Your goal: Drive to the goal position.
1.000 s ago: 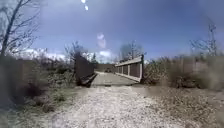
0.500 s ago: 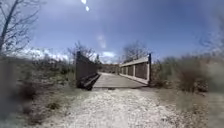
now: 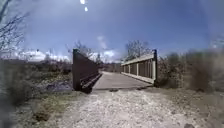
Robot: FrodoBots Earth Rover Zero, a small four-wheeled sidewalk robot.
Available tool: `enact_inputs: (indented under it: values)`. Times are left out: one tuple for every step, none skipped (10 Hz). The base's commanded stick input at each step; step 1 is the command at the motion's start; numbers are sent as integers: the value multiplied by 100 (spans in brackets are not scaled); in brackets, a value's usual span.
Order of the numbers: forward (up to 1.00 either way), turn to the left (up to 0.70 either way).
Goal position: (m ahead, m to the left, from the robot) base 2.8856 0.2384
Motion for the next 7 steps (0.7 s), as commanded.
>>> enact_inputs:
  values:
    - [70,0]
    - [70,0]
    - [70,0]
    - [70,0]
    - [70,0]
    - [70,0]
    - [70,0]
